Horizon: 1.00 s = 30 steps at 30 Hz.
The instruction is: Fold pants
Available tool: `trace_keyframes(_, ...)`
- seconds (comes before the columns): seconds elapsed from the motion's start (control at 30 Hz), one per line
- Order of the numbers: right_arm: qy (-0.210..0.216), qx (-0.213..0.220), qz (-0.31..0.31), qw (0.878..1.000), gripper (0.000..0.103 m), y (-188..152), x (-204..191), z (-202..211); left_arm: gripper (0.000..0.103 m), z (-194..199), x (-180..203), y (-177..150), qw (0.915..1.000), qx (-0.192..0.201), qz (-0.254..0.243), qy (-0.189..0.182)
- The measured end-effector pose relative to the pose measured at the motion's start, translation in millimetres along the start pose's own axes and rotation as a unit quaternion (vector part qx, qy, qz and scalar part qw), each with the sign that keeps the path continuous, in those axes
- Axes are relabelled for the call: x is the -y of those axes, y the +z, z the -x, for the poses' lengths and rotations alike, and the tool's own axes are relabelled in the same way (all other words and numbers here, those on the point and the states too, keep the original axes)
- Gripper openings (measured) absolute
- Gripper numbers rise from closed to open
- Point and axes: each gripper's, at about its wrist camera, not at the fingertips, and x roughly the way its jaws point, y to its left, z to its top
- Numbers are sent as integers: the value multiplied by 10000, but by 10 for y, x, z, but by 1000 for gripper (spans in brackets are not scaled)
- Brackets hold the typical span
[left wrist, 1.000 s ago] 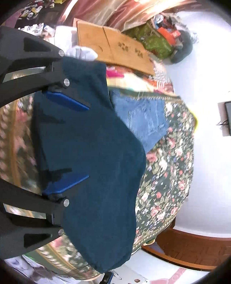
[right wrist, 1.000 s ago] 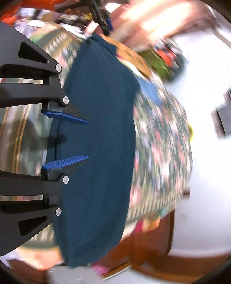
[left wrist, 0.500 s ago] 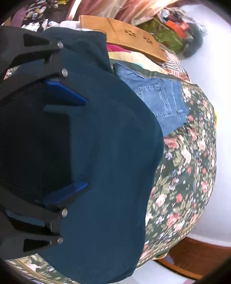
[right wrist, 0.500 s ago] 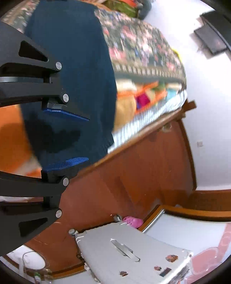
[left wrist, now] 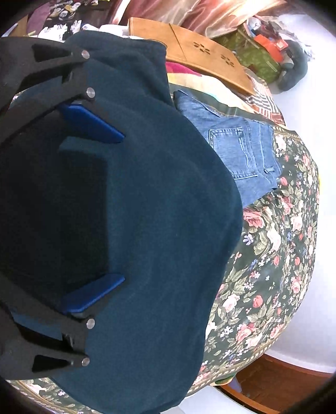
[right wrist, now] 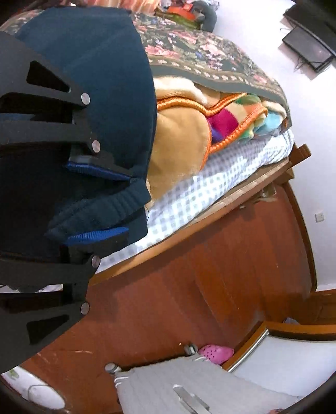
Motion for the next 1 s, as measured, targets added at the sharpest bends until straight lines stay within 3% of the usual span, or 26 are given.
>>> trace_keyframes(0.17,-663,190,223,9974,19,8,-103,3,103,0,-15,-5,10000,26,28,-27)
trace_keyframes(0.3,-1342,105,511,9896,21,44,-230,25,103,27,-11,-9,10000,35,9,43)
trace_keyframes(0.4,-1806,274,908,9790,25,26,-512,271,103,115,37,-25,9996,69,-186,197)
trace_keyframes(0.43,-1686,330,1007,9800,27,-1,-614,383,103,150,72,-49,9991,110,-334,249)
trace_keyframes(0.53,-999,526,1194,9864,60,-166,-927,687,103,189,155,-121,9974,184,-594,352)
trace_keyframes(0.57,-875,540,1249,9868,64,-223,-998,724,103,196,167,-137,9972,200,-619,366)
trace_keyframes(0.67,-490,284,1280,9901,64,-450,-1141,661,103,207,144,-170,9978,175,-558,305)
trace_keyframes(0.73,-515,27,1225,9911,64,-629,-1153,546,103,219,93,-211,9988,113,-446,158)
trace_keyframes(0.93,-314,420,674,9963,65,-983,-938,883,103,319,-8,-398,9988,121,-445,-172)
trace_keyframes(1.0,-311,362,570,9972,67,-1045,-907,977,103,337,-38,-434,9987,145,-427,-248)
